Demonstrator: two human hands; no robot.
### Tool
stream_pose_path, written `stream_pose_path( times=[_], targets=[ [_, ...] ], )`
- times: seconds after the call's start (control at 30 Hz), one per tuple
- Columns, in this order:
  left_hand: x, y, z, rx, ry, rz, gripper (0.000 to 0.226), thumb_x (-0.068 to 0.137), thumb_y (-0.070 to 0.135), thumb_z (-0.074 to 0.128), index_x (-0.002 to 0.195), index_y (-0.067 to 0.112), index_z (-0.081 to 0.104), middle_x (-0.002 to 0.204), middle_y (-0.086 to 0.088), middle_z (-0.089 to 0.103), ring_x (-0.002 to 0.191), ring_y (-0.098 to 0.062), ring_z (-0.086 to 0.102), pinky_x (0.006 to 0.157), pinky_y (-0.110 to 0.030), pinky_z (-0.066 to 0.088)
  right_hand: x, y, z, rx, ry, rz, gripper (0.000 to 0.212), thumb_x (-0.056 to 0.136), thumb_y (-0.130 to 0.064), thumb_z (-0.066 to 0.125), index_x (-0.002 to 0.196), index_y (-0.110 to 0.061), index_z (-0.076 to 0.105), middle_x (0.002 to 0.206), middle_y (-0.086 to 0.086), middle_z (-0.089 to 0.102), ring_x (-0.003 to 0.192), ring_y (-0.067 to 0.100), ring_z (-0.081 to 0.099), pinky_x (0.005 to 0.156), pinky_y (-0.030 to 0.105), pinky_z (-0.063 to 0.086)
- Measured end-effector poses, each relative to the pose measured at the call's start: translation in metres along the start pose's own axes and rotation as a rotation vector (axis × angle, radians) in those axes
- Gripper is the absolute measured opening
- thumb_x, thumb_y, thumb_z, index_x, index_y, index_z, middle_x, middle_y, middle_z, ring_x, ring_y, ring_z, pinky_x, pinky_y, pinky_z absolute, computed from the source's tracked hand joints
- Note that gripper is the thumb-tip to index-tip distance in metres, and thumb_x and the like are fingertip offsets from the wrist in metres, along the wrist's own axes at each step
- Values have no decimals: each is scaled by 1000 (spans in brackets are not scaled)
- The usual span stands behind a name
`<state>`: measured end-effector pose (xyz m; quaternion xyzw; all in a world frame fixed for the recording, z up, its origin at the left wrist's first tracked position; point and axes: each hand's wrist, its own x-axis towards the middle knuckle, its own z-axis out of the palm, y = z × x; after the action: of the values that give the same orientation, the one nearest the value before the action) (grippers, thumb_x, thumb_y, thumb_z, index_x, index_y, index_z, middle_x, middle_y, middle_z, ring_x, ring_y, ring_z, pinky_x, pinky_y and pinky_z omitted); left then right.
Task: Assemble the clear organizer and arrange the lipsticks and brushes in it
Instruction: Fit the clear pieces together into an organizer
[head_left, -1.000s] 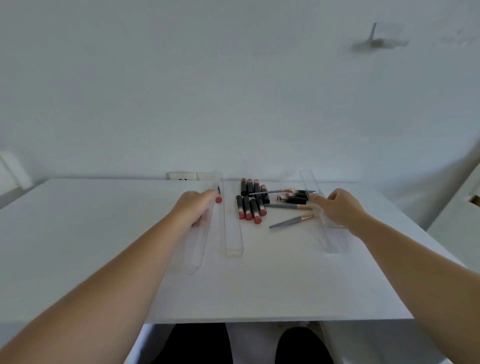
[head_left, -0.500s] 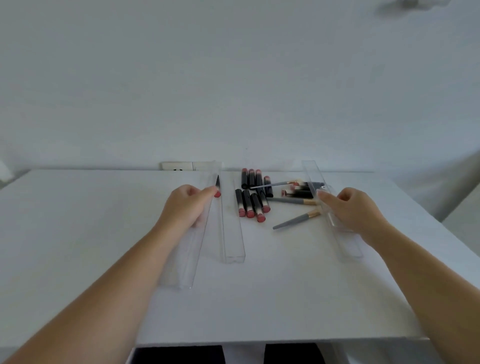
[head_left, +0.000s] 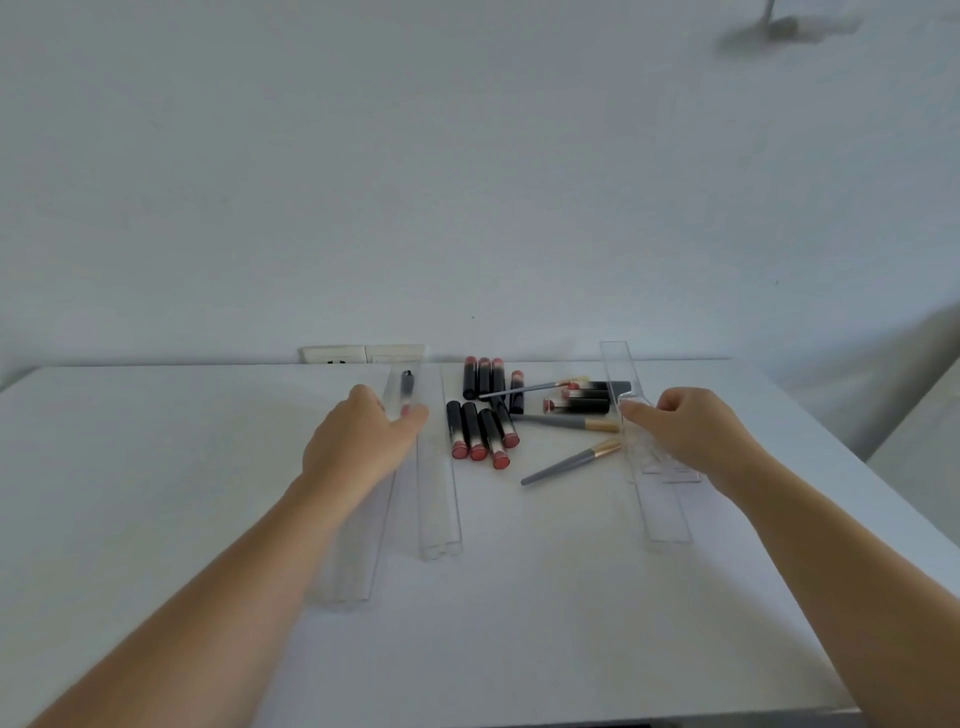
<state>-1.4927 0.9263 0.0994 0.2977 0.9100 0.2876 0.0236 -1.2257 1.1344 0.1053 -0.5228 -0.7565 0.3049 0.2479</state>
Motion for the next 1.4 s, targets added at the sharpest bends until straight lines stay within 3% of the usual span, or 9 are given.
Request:
stream_pose_path(
  times=[0.27,0.43,0.53,0.6,0.73,0.87,1.0,1.23,1.4],
  targets=[
    [2,10,-11,74,60,95,56,90,52,58,131,15,46,129,-7,49,93,-29,56,72,-34,38,-2,-4,-2,117,83,-32,49,85,-47,69,61,-17,39,49,-6,40,47,14,37,49,27,30],
    [-1,16,-11,22,25,157,50,89,45,58,131,19,49,129,-4,50,108,-28,57,76,-34,39,-9,-10,-12,253,67,-97,48,87,-46,68,70,-7,47,58,4,44,38,7,30,47,25,28],
    [-6,21,-10,-46,50,229,41,90,42,61,126,22,54,120,1,53,102,-24,58,76,-33,41,-15,-20,-14,311,76,-109,43,89,-43,67,71,-7,50,75,18,64,43,9,36,48,26,32],
    [-11,27,-12,-155,70,336,32,89,40,63,119,27,59,111,7,56,89,-17,59,74,-31,42,-21,-30,-14,357,66,-139,39,89,-40,66,68,-11,52,79,9,73,47,10,46,47,23,35],
    [-29,44,-17,-476,-136,549,31,84,51,66,114,45,61,103,19,64,72,-4,62,63,-13,45,-36,-62,-2,428,-52,-222,34,90,-31,66,69,-6,57,70,0,75,51,4,57,52,20,43],
    [-50,54,-12,-494,-369,657,76,72,82,65,140,59,40,129,31,56,108,1,63,82,-20,54,-49,-96,22,442,-115,-217,32,87,-25,64,60,-16,49,48,-4,54,39,7,49,42,18,37],
    [-52,54,-4,-550,-357,633,87,70,70,77,145,56,36,126,28,58,98,1,66,77,-20,55,-55,-110,40,481,-100,-160,25,86,-25,59,65,-15,51,58,9,55,49,19,54,51,31,44],
    [-42,37,-5,-643,-360,527,54,72,44,69,125,47,64,105,22,73,91,-3,71,72,-19,57,-58,-96,36,541,-265,-102,45,87,-47,63,71,-5,65,65,5,74,50,18,65,51,29,52],
    [-21,32,-15,-950,-317,290,32,86,35,54,92,19,80,94,-3,78,73,-37,73,54,-37,51,-25,-43,-5,-102,139,-191,43,77,-67,56,71,-24,59,66,-7,64,68,18,61,60,34,48]
  ],
)
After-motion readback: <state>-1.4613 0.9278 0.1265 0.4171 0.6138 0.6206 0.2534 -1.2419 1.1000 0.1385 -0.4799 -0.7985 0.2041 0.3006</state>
